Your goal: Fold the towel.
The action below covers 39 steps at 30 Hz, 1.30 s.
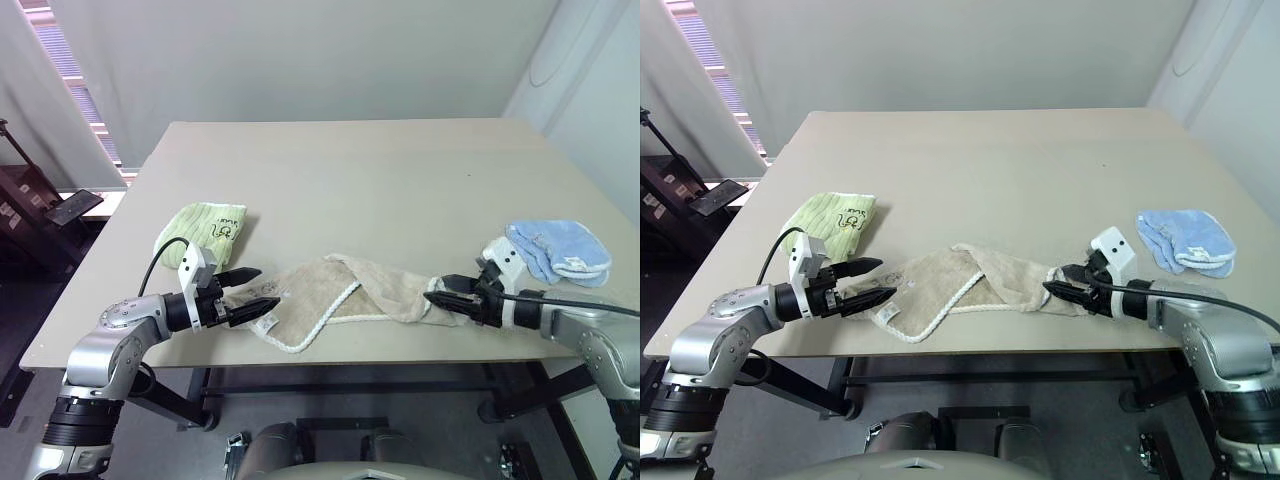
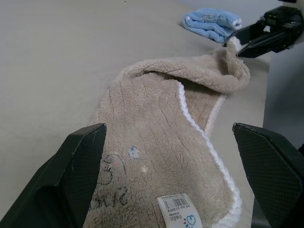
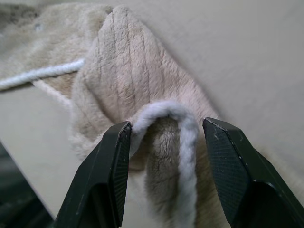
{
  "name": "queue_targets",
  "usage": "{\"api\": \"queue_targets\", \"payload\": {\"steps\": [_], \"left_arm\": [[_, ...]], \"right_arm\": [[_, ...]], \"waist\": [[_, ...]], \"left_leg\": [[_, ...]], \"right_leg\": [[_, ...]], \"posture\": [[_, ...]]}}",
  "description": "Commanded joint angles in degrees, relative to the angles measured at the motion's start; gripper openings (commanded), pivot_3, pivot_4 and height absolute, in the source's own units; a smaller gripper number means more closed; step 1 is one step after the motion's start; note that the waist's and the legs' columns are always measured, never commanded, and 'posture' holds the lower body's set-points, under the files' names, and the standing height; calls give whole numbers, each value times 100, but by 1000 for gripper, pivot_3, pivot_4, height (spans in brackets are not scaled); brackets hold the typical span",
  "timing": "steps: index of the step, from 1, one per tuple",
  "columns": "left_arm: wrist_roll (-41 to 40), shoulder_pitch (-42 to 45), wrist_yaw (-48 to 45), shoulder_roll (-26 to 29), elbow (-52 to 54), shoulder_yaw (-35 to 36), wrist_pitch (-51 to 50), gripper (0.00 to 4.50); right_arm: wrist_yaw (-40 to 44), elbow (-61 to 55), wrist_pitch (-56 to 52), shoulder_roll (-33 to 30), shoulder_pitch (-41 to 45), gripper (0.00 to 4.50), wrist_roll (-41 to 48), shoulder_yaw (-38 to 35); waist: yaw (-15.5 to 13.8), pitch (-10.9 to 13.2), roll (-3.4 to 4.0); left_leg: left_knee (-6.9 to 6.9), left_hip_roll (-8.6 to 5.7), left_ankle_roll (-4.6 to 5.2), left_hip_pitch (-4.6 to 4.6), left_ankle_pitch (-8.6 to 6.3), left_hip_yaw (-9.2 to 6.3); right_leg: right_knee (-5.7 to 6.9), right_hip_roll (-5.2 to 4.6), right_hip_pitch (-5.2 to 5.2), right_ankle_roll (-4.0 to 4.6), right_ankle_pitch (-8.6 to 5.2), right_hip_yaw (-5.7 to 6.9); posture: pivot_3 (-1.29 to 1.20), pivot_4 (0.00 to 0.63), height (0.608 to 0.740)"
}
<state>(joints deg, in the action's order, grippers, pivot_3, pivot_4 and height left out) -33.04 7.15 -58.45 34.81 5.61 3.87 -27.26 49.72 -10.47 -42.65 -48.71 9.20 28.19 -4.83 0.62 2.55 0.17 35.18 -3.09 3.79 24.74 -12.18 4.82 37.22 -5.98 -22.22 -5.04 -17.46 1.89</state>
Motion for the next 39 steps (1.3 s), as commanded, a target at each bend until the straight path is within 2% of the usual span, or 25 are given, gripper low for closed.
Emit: {"api": "queue_targets", "payload": {"steps": [1, 10, 18, 25, 39], "left_arm": [[-25, 29, 42, 37, 116, 196, 97, 4500], [-155, -110, 126, 28, 242, 354, 22, 4500], [-164, -195, 191, -4, 332, 367, -2, 4500], [-194, -202, 251, 11, 386, 342, -10, 4500], [-261, -272, 354, 10, 535, 359, -122, 4500]], "right_arm": [[438, 440, 533, -193, 363, 2490, -359, 259], [1514, 1112, 480, -427, 923, 2490, -217, 299], [2076, 1512, 702, -544, 1188, 2490, -414, 488], [2432, 1749, 1233, -571, 1204, 2490, -814, 737], [3027, 2290, 1848, -706, 1535, 2490, -1105, 737]], "waist": [[-2, 0, -2], [-1, 0, -1], [-8, -1, -2], [0, -1, -1], [1, -2, -1]], "left_leg": [[0, 0, 0, 0, 0, 0], [0, 0, 2, 1, -1, 0], [1, 0, 2, 1, -1, 1], [2, 0, 1, 1, -1, 2], [4, 0, 1, 1, -1, 2]], "right_leg": [[-1, 0, 0, 0, 0, 1], [0, -1, -1, -2, 1, 2], [0, -2, -1, -1, 3, 2], [1, -2, -1, -2, 4, 2], [2, -2, -1, -3, 6, 2]], "posture": [[0, 0, 715], [0, 0, 715], [0, 0, 715], [0, 0, 715], [0, 0, 715]]}}
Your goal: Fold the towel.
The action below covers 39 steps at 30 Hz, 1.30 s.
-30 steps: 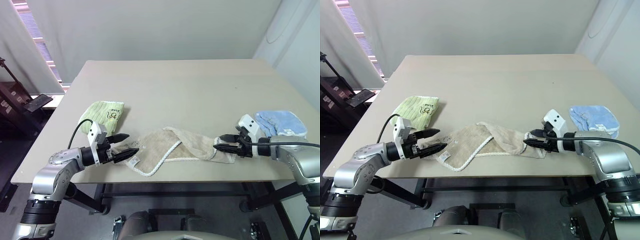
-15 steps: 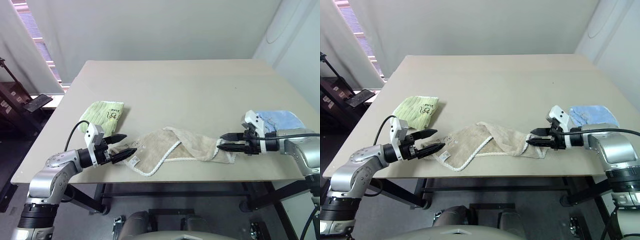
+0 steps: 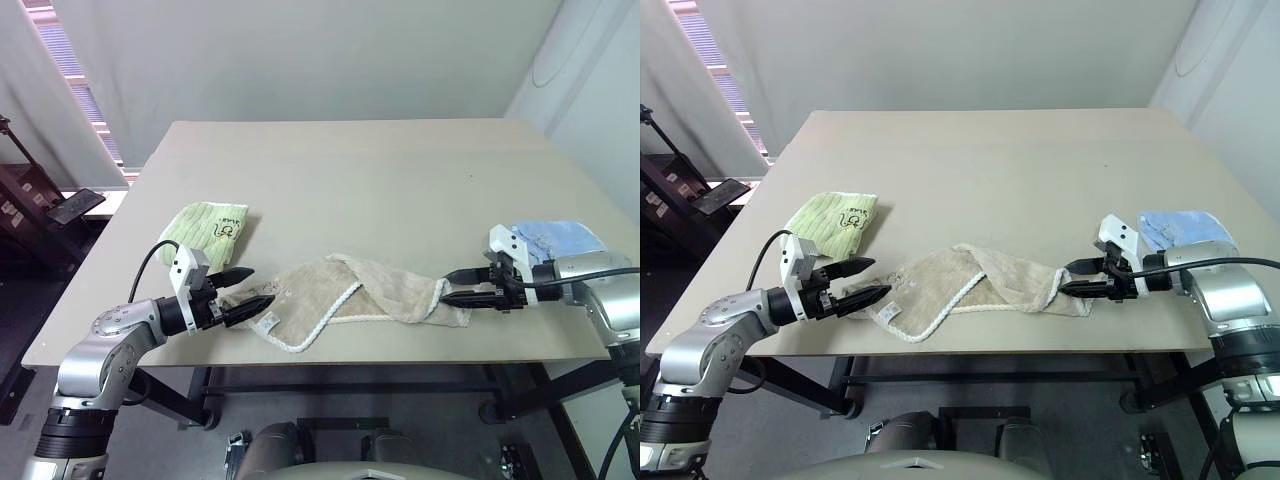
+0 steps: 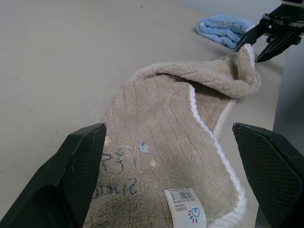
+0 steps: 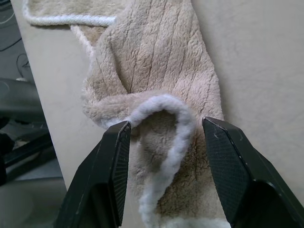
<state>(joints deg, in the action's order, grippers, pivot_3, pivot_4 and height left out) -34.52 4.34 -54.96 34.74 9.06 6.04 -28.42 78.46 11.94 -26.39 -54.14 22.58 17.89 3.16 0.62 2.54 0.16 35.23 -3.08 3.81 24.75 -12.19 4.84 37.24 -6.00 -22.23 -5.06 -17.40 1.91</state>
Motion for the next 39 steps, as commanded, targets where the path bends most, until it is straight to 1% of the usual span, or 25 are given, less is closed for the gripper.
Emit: {"api": "queue_targets", "payload": {"steps": [1, 9, 12, 16, 18, 20, 24, 27, 30, 32, 35, 37, 39], "left_arm": [[-112, 8, 15, 12, 202, 139, -10, 4500], [-153, -43, 118, -34, 370, 137, -67, 4500], [-183, -59, 149, -25, 424, 154, -92, 4500], [-240, -104, 176, 4, 511, 184, -133, 4500], [-267, -130, 165, 25, 551, 203, -160, 4500], [-244, -196, 100, 103, 580, 217, -154, 4500], [72, -344, -218, 460, 766, -12, 90, 4500], [231, -379, -359, 525, 853, -165, 331, 4500], [420, -346, -457, 522, 898, -354, 528, 4500], [708, -266, -483, 504, 809, -543, 810, 4500], [974, -176, -604, 506, 704, -780, 1087, 4500], [1077, -152, -578, 435, 637, -878, 1176, 4500], [1118, -128, -584, 399, 563, -921, 1215, 4500]], "right_arm": [[196, 91, 282, -166, 226, 2490, -108, -40], [282, 289, 686, 76, 437, 2490, -340, 163], [273, 233, 804, 164, 461, 1938, -329, 150], [297, 112, 987, 238, 439, 548, -222, 55], [327, 50, 1096, 241, 395, 24, -162, 8], [296, -67, 1101, 293, 385, 24, 36, -160], [-4, -208, 614, 310, 380, 24, 308, -468], [-441, -278, 83, 375, 471, 24, 492, -709], [-1037, -299, -383, 582, 592, 24, 626, -923], [-1319, -450, -603, 707, 555, 24, 758, -1090], [-2059, -612, -1034, 1026, 869, 24, 1127, -1592], [-2538, -902, -1302, 1219, 1265, 24, 1496, -1959], [-2957, -1048, -1513, 1363, 1649, 24, 1709, -2139]], "waist": [[2, 0, 0], [5, -1, 0], [6, -1, 0], [4, -1, 0], [-1, -1, 1], [3, -1, 1], [11, -1, 1], [0, -3, 3], [0, -4, 5], [0, -5, 6], [2, -5, 9], [16, -3, 15], [18, -7, 29]], "left_leg": [[0, 0, 0, 0, 0, 0], [2, 0, 0, 0, 0, 1], [2, 0, 0, 0, 0, 0], [3, 0, -1, 0, 0, 1], [4, 0, -1, 0, 0, 0], [5, 0, -1, 0, 0, 1], [4, 0, -1, 0, 1, 1], [4, 0, -1, 0, 1, 3], [4, 0, -1, 0, 1, 5], [4, 0, -2, 0, 1, 8], [3, 0, -2, 0, 1, 8], [2, 0, -2, 0, 1, 11], [1, 0, -2, 0, 1, 13]], "right_leg": [[0, 0, 0, 0, 0, 0], [1, 0, 0, 0, 2, 0], [2, 0, 0, 0, 2, 0], [3, 0, 0, 0, 3, 0], [3, 0, 1, -1, 4, 0], [3, 0, 1, -1, 5, 0], [4, 0, -1, -1, 5, 0], [4, 0, -1, 4, 7, 0], [4, 0, 0, 10, 10, 0], [4, -1, -3, 11, 13, -1], [4, -2, -5, 11, 13, 0], [5, -2, -7, 11, 13, -2], [7, -3, -10, 9, 14, -2]], "posture": [[0, 0, 715], [0, 0, 715], [0, 0, 715], [0, 0, 715], [0, 0, 715], [0, 0, 715], [0, 0, 715], [0, 0, 715], [0, 0, 715], [0, 0, 715], [0, 0, 715], [0, 0, 715], [0, 0, 715]]}}
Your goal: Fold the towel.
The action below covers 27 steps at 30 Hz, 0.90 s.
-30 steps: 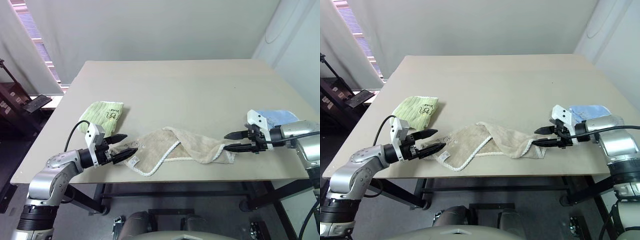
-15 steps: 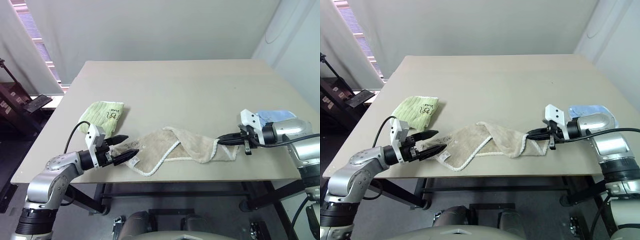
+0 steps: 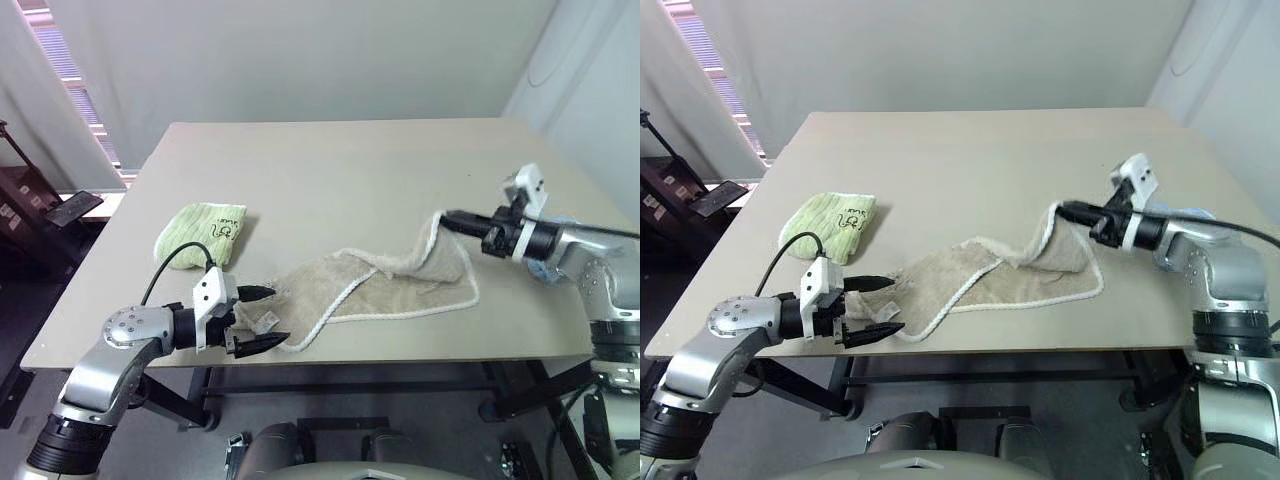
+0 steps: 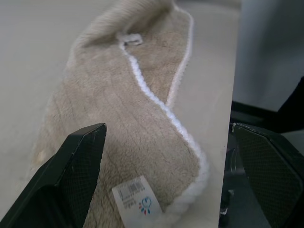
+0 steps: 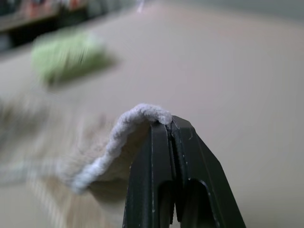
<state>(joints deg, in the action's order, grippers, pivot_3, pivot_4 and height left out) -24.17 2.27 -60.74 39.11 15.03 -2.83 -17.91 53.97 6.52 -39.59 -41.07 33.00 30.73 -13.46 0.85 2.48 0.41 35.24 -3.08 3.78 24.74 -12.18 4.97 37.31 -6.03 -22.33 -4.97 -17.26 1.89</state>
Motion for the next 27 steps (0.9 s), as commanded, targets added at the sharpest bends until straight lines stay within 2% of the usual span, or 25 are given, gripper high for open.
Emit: {"api": "queue_targets", "payload": {"steps": [1, 8, 16, 20, 27], "left_arm": [[105, 95, -8, -44, -77, -48, 186, 4500], [323, 158, -145, -100, -349, -127, 569, 4500], [573, 301, -230, -209, -511, -288, 1051, 4500], [787, 605, -87, -402, -758, -431, 1224, 4500], [1330, 1160, 44, -768, -1353, -869, 1557, 4500]], "right_arm": [[-648, -520, -245, 99, 749, 24, 481, -522], [-1629, -502, -305, 477, 1642, 24, 519, -548], [-2297, -294, -71, 845, 2230, 24, 325, -452], [-2354, -180, -45, 905, 2453, 24, 285, -324], [-2246, -192, 103, 967, 2256, 24, 120, -23]], "waist": [[-11, -2, 4], [-11, -7, -2], [-5, -8, -1], [-20, -9, 2], [0, -11, -1]], "left_leg": [[-1, 0, 0, 0, 0, 0], [-5, 2, 1, 0, 0, 6], [-6, 2, 0, 0, 0, 12], [-5, 2, 0, 0, 0, 14], [-1, 2, 1, 0, 0, 17]], "right_leg": [[0, 0, -1, -1, 0, 0], [-2, -3, -3, 3, 2, 2], [1, -5, -7, 4, 4, 2], [5, -5, -8, 4, 5, 2], [7, -7, -7, -13, 15, 2]], "posture": [[0, 0, 715], [0, 0, 715], [0, 0, 715], [0, 0, 715], [0, 0, 715]]}}
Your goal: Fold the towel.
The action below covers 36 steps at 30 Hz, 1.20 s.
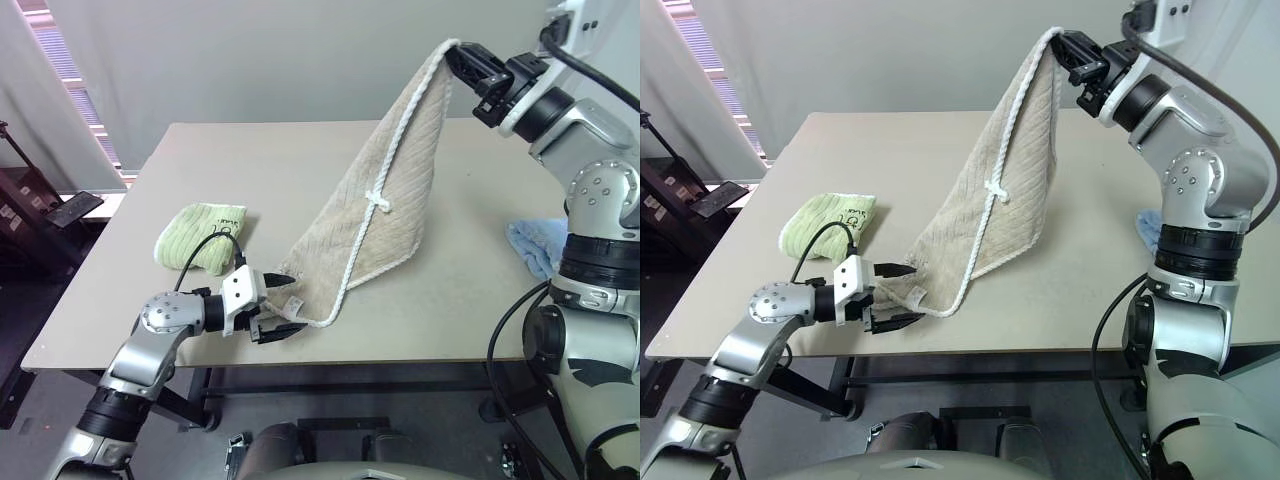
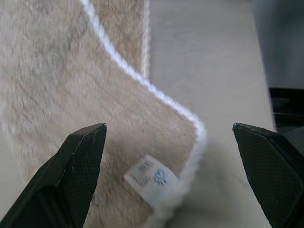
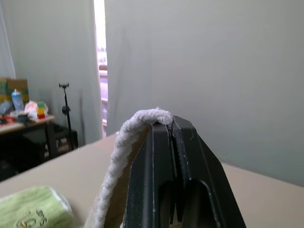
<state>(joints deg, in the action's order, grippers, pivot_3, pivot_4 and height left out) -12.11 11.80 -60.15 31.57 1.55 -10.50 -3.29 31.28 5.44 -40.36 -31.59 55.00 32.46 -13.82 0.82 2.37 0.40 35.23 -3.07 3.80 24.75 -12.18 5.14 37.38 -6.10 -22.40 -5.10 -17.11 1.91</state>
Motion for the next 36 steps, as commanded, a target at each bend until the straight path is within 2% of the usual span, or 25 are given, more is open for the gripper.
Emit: {"api": "queue_targets", "payload": {"steps": [1, 7, 11, 16, 20, 30, 36], "left_arm": [[144, 256, -56, -33, -7, -175, 58, 4500], [630, 743, 5, -75, 105, -770, -742, 4500], [645, 1103, -211, -220, 233, -1189, -1429, 4500], [909, 1416, -16, -494, -137, -1424, -1615, 4500], [1238, 1565, -106, -362, -233, -1780, -2317, 4500], [1294, 1500, -77, 114, -152, -1804, -3014, 4500], [1169, 1408, 66, 135, -99, -1673, -3179, 4500]], "right_arm": [[8, -61, 176, 25, 63, 24, -61, 13], [-95, 107, 149, 59, 128, 24, -146, 51], [-292, 180, 165, 120, 112, 24, -274, 68], [-497, 229, 224, 216, 93, 24, -372, 73], [-605, 139, 146, 257, 11, 24, -369, 58], [-748, 138, 239, 228, -102, 24, -437, -11], [-802, 174, 277, 205, -134, 24, -445, -40]], "waist": [[3, 0, 0], [-3, 0, 1], [-4, 0, 0], [1, 0, 0], [29, 0, 0], [92, -1, 0], [178, -1, 1]], "left_leg": [[0, 0, 0, 0, 0, 0], [5, 0, 0, 0, 0, -1], [9, 0, 1, 0, 0, -1], [10, 0, 0, 0, 1, -3], [10, 1, 1, 0, 1, -4], [19, 5, -4, -1, 4, -11], [21, 9, -9, -24, 7, -12]], "right_leg": [[1, 0, 0, -1, 0, 0], [9, 0, 0, -2, 1, 0], [11, -1, 1, -4, 2, 0], [13, -1, 0, -4, 2, 0], [16, 0, 2, -5, 2, 0], [32, 4, 1, 0, 0, 0], [47, 8, 11, 10, -6, 0]], "posture": [[0, 0, 715], [0, 0, 715], [0, 0, 715], [0, 0, 715], [0, 0, 715], [0, 0, 715], [0, 0, 715]]}}
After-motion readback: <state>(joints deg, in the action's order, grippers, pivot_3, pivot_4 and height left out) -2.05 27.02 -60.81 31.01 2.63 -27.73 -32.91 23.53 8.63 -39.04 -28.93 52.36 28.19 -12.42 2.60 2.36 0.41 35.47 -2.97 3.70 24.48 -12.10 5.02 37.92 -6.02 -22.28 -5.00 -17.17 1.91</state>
